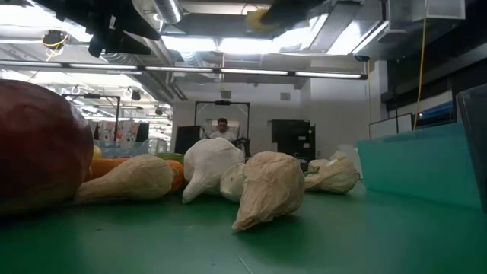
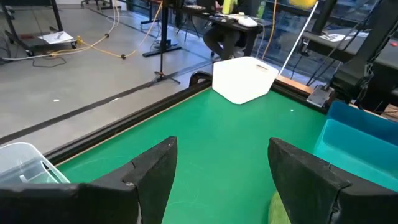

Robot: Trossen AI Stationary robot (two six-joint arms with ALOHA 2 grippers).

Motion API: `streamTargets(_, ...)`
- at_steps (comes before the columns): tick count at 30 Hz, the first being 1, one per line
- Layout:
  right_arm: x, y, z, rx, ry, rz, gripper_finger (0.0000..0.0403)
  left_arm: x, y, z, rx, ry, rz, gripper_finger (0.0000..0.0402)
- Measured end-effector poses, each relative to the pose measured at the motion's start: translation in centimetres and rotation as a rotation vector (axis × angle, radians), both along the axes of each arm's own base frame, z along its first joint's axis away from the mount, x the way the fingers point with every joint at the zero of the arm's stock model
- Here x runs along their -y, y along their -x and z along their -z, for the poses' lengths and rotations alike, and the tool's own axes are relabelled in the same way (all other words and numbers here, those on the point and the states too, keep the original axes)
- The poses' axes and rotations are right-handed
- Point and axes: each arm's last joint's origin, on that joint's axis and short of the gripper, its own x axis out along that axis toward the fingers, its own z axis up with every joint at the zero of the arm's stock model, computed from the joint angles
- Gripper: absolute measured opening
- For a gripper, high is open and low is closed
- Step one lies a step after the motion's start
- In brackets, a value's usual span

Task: Sort produce into baskets
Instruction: Put the lemon into the right black bin

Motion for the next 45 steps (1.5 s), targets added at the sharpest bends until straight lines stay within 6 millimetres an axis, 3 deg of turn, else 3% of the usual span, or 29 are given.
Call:
streamTargets(7, -2.6, 6.7, -1.6, -0.186, -0.092, 0.025, 0.0186, 0.0, 0.0, 0.0, 0.007, 0.009, -0.003, 0.0247)
streamTargets(14, -7.2, 12.1, -3.6, -0.216, -0.204, 0.012, 0.0186, 0.0, 0.0, 0.0, 0.007, 0.009, -0.004, 0.0247)
streamTargets(20, -11.0, 15.4, -4.6, -0.207, -0.276, 0.050, 0.0186, 0.0, 0.0, 0.0, 0.007, 0.009, -0.004, 0.0247)
streamTargets(24, -13.5, 16.2, -4.7, -0.206, -0.320, 0.055, 0.0186, 0.0, 0.0, 0.0, 0.007, 0.009, -0.004, 0.0247)
streamTargets(28, -16.2, 16.0, -2.8, -0.265, -0.325, 0.078, 0.0186, 0.0, 0.0, 0.0, 0.007, 0.009, -0.004, 0.0247)
streamTargets(37, -23.0, 15.9, 5.4, -0.442, -0.389, 0.094, 0.0186, 0.0, 0.0, 0.0, 0.007, 0.009, -0.004, 0.0247)
streamTargets(45, -28.3, 18.2, 9.6, -0.534, -0.553, 0.163, 0.0186, 0.0, 0.0, 0.0, 0.010, 0.014, -0.006, 0.0247)
